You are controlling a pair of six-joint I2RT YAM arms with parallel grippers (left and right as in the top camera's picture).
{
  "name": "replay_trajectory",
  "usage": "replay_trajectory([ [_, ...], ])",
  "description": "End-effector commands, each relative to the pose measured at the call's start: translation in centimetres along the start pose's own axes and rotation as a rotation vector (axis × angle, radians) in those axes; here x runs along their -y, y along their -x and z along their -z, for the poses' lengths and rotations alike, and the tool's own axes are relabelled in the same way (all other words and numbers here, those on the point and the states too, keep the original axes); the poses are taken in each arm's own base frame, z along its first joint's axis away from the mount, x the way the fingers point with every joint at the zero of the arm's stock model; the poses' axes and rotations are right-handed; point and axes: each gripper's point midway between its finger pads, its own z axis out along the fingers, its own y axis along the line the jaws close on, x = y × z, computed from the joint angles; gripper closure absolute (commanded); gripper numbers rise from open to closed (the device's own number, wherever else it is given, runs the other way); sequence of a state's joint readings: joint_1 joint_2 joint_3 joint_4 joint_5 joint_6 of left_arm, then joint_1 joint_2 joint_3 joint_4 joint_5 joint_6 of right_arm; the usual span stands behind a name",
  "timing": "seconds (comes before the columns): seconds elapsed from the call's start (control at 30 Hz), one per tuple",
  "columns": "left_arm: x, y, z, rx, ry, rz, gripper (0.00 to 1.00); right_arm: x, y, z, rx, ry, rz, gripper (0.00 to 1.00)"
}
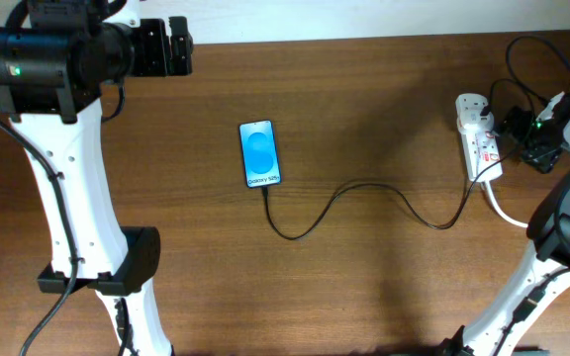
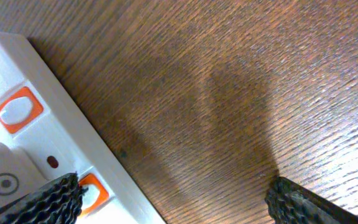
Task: Plug charger to phone and switch on socket
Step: 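Move the right gripper over the white power strip's switches, then press the orange switch on the power strip with the right gripper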
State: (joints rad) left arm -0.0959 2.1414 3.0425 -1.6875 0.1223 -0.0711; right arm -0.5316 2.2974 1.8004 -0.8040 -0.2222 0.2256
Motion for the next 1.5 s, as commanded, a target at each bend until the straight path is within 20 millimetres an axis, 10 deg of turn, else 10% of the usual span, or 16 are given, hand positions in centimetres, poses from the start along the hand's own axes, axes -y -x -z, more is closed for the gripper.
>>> replay_trajectory([
  [0.0,-0.2,0.0,0.0,0.001,0.008,-0.012,0.01,0.2,-2.3,-1.6,-0.062,-0.07,0.033,0.01],
  [0.57,-0.2,0.0,0.0,0.001,0.008,-0.012,0.01,-0.2,-5.4,-1.6,-0.17,-0.146,0.075,0.01],
  [1.47,0.3,0.0,-0.1,-0.001,0.001,-0.018,0.01,-0.8,-3.5,-1.9,-0.09,-0.123,0.071,0.01],
])
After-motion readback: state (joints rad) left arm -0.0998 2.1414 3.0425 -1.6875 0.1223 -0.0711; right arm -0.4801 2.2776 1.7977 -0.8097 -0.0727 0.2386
